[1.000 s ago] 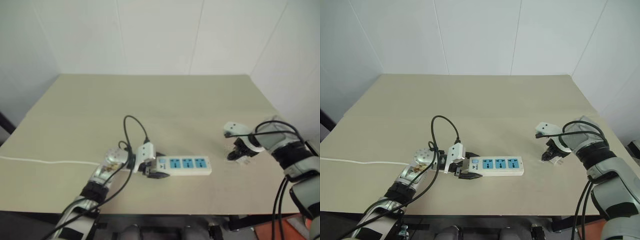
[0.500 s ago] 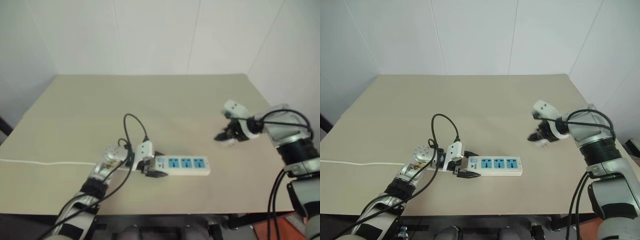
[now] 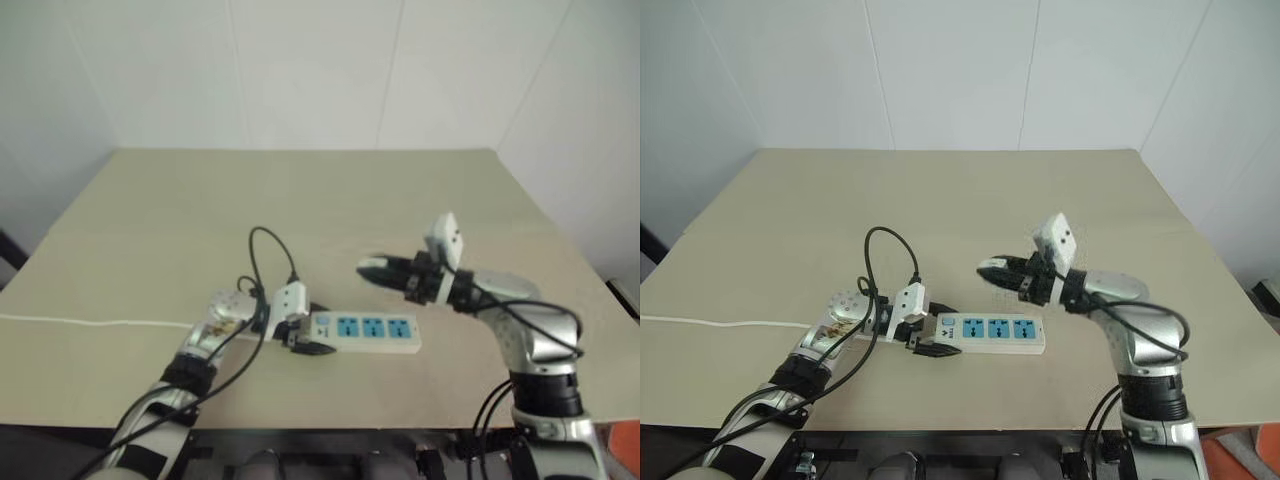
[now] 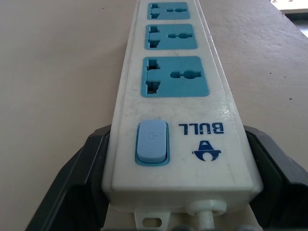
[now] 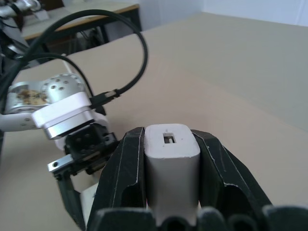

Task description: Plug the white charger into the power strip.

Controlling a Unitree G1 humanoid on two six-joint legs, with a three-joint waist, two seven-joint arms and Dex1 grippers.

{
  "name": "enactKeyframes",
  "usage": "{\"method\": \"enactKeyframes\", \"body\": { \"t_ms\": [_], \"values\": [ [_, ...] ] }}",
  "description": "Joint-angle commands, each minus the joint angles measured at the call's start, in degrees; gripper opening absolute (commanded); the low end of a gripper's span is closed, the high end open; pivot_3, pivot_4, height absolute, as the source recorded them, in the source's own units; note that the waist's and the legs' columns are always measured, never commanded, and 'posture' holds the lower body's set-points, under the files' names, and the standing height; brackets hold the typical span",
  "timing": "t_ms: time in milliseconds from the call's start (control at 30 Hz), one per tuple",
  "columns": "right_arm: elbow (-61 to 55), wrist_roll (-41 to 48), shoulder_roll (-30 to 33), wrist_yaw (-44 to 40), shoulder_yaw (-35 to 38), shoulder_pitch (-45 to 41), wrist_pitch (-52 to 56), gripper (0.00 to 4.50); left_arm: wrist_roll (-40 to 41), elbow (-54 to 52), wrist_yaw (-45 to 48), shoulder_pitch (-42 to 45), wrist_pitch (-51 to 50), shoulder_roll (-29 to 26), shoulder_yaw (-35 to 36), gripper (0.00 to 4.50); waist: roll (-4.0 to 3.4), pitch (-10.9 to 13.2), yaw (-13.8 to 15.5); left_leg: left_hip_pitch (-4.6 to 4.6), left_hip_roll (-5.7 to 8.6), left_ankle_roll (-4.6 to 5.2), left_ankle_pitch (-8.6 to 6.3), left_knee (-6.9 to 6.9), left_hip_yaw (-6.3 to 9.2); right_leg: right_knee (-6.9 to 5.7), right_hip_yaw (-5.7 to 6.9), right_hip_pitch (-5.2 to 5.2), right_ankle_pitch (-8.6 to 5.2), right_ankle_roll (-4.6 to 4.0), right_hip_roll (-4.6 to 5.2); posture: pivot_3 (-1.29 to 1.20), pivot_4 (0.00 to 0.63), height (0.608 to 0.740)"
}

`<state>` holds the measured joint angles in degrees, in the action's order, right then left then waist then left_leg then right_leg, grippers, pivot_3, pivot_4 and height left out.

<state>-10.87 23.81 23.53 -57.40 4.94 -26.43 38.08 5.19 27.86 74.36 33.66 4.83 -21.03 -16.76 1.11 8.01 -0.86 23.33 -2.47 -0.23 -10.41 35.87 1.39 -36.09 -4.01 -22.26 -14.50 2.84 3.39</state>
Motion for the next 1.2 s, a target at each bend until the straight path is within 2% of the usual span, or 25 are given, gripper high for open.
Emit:
{"method": "enactKeyframes", "body": {
  "t_ms": [33,133,400,1200],
  "values": [
    [0.91,0.23,-1.43,-0.96,-2.14,1.19,-7.87,1.13,-1.23,-0.04,0.58,-0.83,-0.64,-0.84,-1.3,3.3,0.0,0.0,-0.02,-0.02,0.0,0.0,0.0,0.0,0.0,-0.01,0.0,0.0,0.0,0.0,0.0,0.0,0.15,0.74],
    [4.64,-2.95,-2.43,-2.57,-6.4,4.07,-16.29,1.13,-1.17,-0.56,0.58,-1.1,-0.79,-1.1,-1.34,3.3,0.0,0.0,0.0,-0.05,-0.03,0.0,0.0,-0.03,0.0,0.01,0.0,0.01,-0.01,0.0,-0.03,0.0,0.15,0.74],
    [13.29,-5.63,-4.6,-2.18,-10.33,4.47,-26.46,1.13,-0.97,-1.09,1.23,-1.4,-0.99,-1.94,-1.58,3.3,0.01,-0.01,-0.17,-0.09,-0.05,0.0,0.0,-0.03,0.0,0.0,-0.01,0.02,-0.02,0.01,-0.07,0.0,0.15,0.74],
    [16.38,-4.41,-6.49,-2.47,-12.47,0.65,-27.56,1.13,-0.48,-3.58,1.19,-2.29,-2.91,-2.91,-2.36,3.3,0.05,-0.04,-1.54,-0.15,-0.13,0.0,0.0,-0.06,0.0,-0.03,-0.02,0.03,-0.02,-0.02,-0.13,0.0,0.15,0.74]
  ]
}}
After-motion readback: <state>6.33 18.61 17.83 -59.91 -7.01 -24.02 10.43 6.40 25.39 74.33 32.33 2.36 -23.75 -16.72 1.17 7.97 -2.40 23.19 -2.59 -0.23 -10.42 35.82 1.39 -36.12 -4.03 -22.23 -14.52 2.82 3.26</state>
